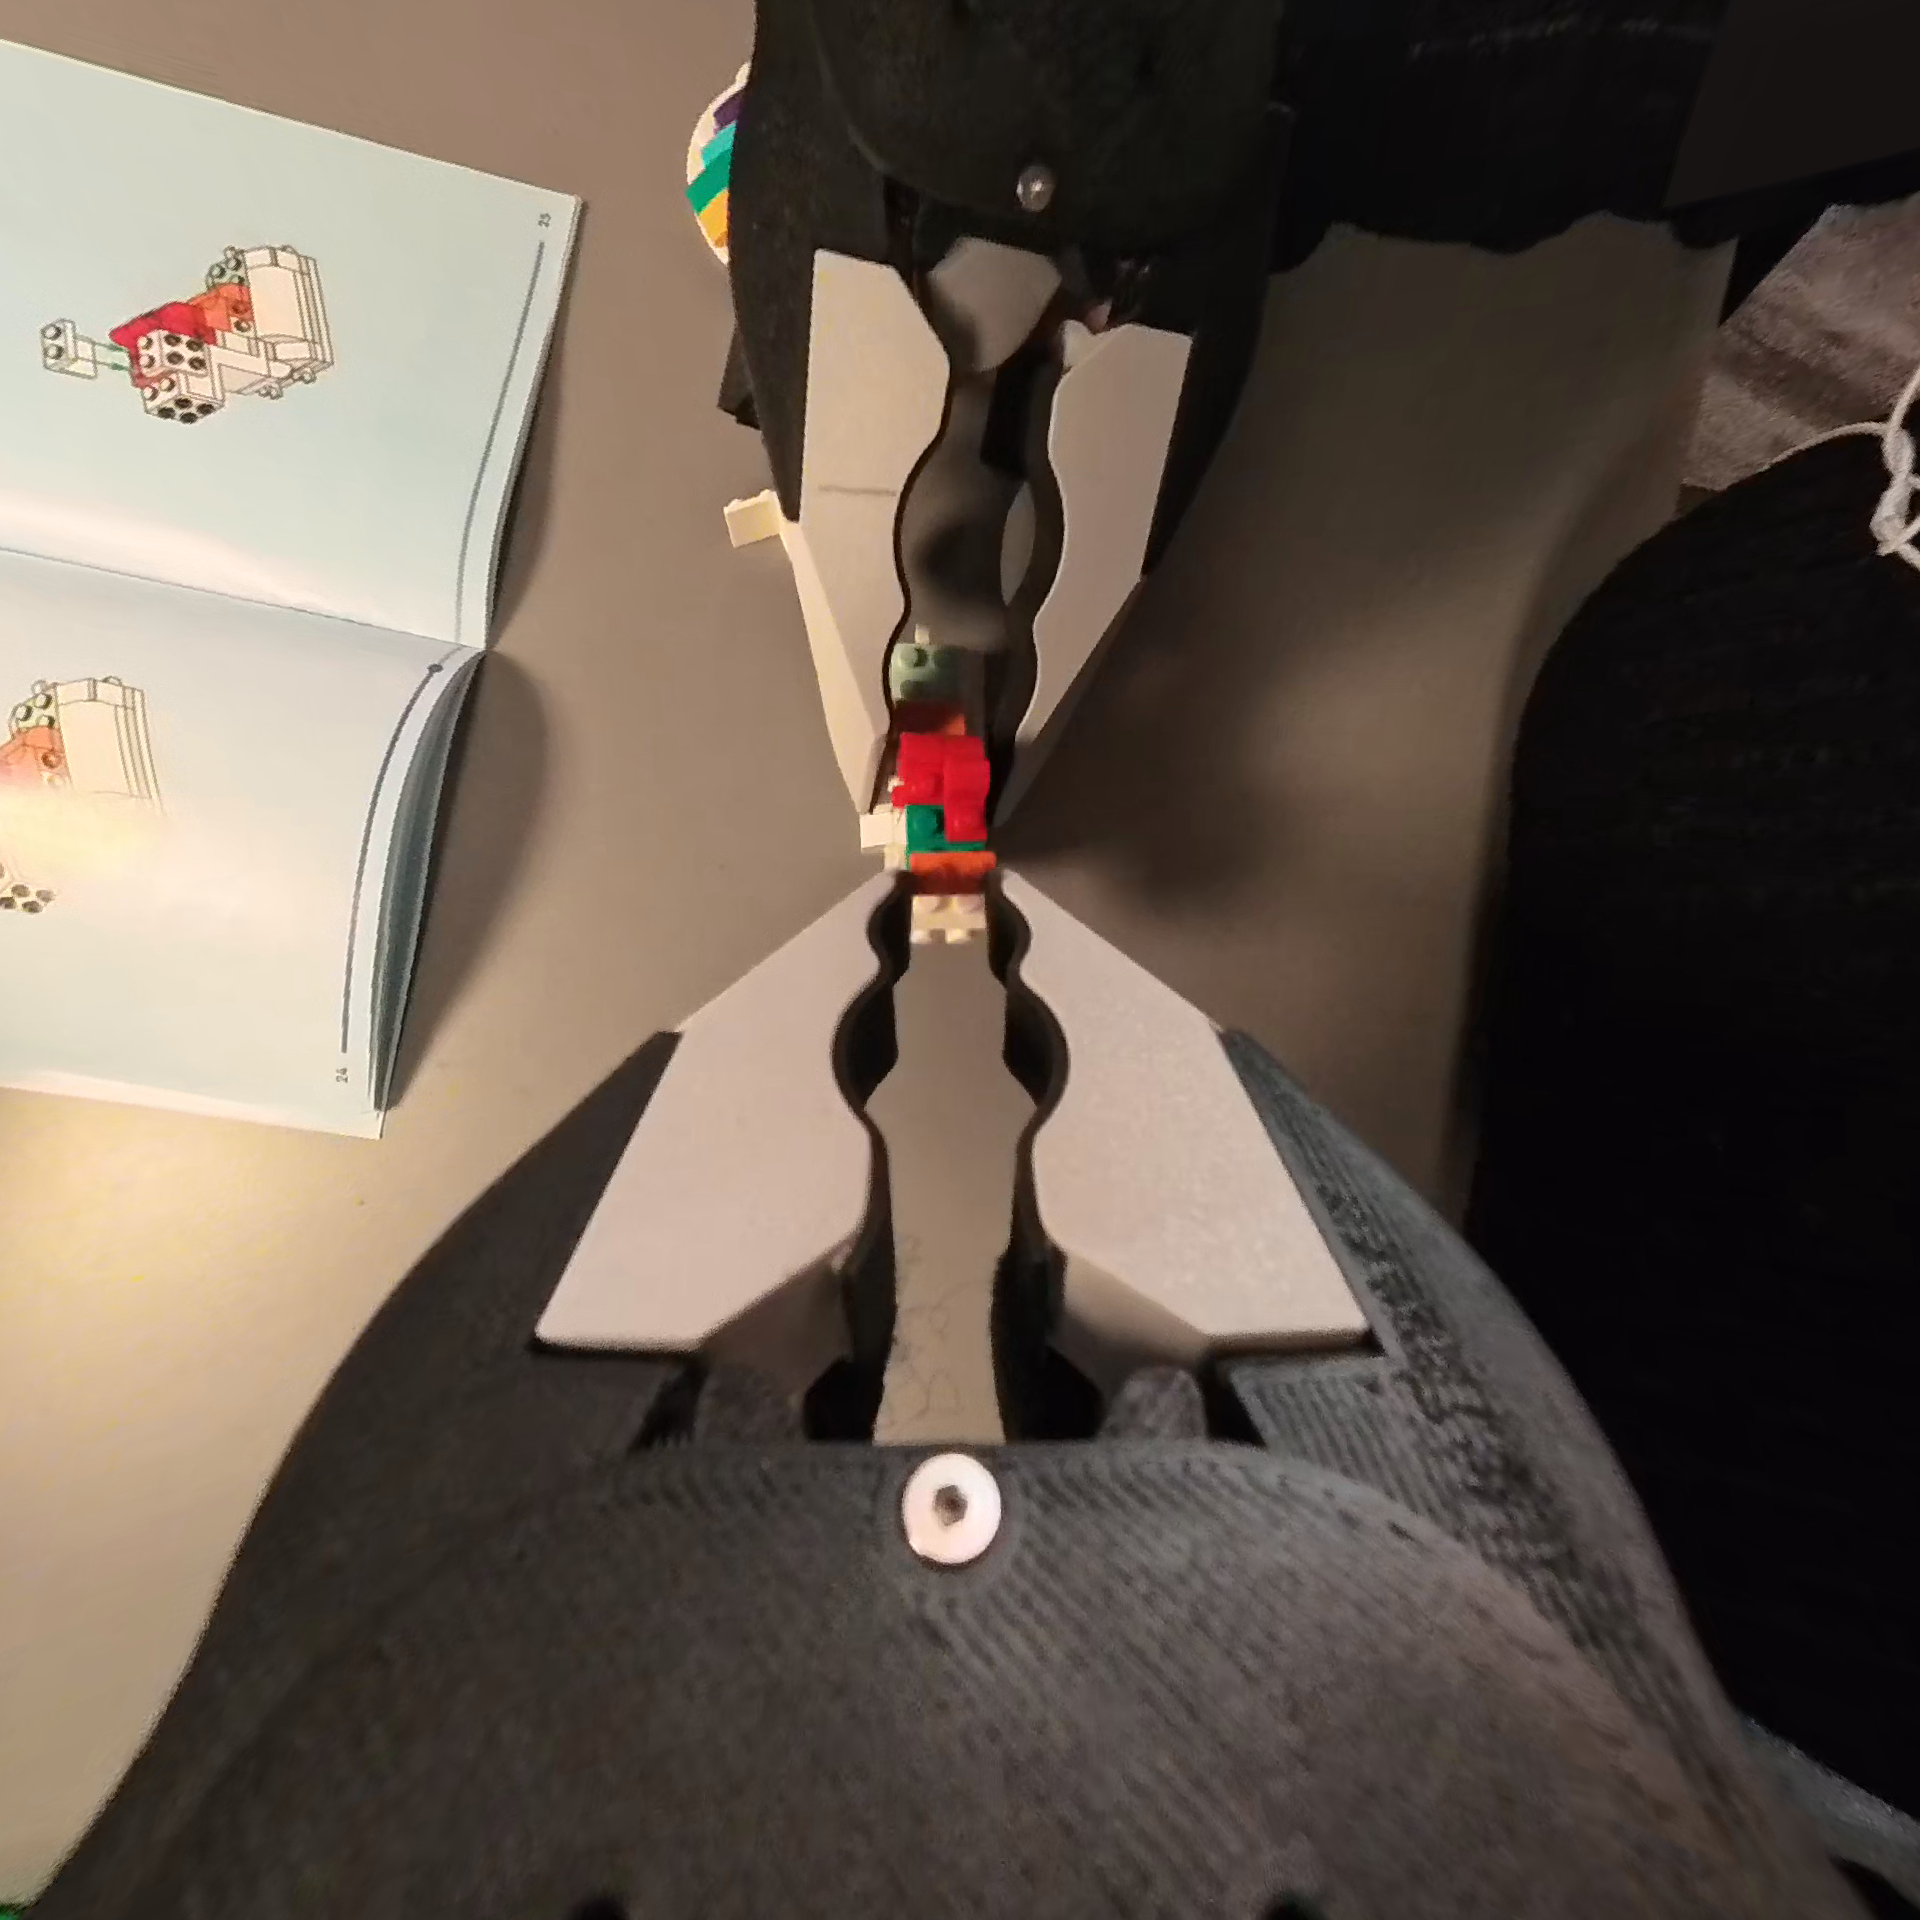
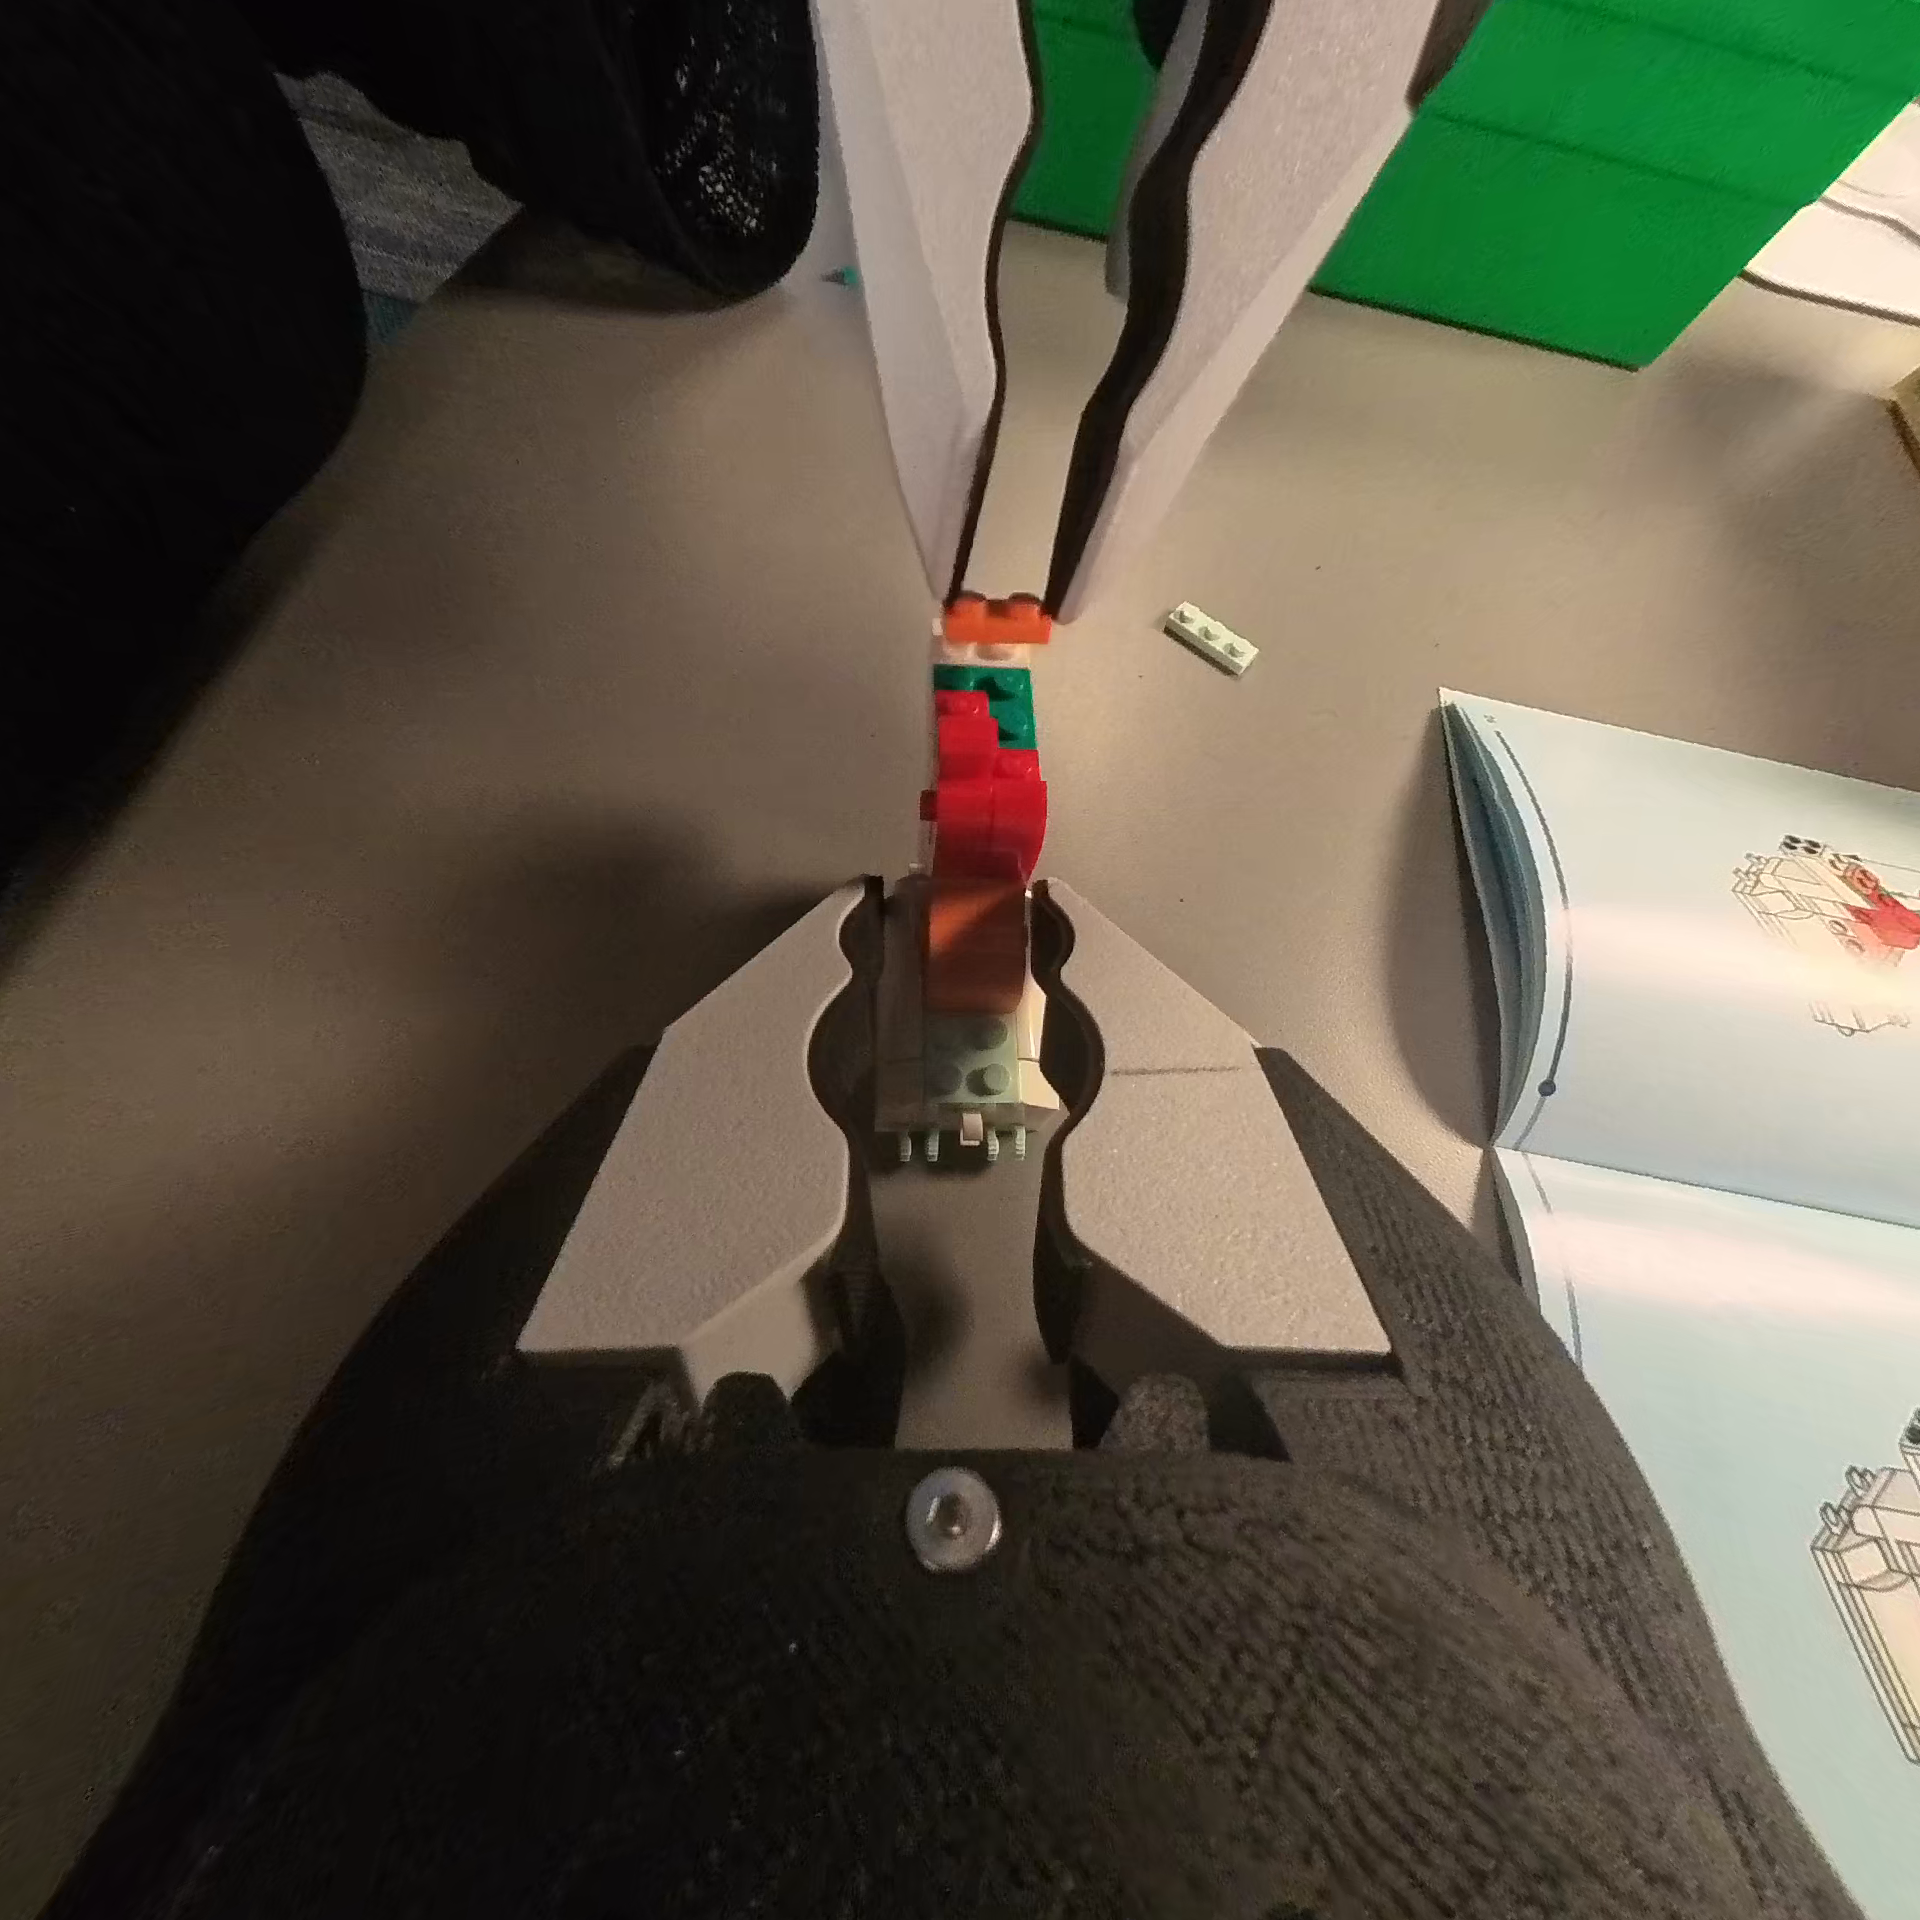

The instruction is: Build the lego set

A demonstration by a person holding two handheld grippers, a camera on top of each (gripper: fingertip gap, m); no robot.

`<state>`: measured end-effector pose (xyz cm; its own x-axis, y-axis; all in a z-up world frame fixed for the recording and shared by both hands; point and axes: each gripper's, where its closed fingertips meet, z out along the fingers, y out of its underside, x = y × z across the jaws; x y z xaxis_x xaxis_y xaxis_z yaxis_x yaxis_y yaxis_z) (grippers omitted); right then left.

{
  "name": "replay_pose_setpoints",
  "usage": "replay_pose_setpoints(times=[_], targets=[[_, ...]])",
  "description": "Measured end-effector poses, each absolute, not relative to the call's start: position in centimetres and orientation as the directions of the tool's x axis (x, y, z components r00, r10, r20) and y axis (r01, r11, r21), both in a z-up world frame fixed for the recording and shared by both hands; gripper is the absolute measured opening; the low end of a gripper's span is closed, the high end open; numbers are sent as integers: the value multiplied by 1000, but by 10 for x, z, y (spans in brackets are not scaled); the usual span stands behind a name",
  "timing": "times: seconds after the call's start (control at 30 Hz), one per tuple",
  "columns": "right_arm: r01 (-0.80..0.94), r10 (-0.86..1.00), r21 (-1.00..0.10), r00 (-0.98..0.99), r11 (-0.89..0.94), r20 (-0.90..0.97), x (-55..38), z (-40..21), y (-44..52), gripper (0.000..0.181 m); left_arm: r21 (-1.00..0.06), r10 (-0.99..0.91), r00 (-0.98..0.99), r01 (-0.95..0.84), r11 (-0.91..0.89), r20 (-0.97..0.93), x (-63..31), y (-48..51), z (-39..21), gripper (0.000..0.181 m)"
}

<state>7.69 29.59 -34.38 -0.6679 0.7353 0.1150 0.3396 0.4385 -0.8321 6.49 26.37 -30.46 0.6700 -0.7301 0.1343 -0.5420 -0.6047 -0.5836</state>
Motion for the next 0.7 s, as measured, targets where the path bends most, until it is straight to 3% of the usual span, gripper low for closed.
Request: replay_pose_setpoints(times=[0.03, 0.7], targets=[[339, 735, -832, -668, 439, 115, 77, -344, 295, 27, -584, -730, 669, -539, -607, 140, 65, 263, -305, 13], [336, 730, -837, -676, 432, 106, 74, -349, 274, 27, -578, -734, 662, -543, -609, 151, 66, 269, -304, 13]])
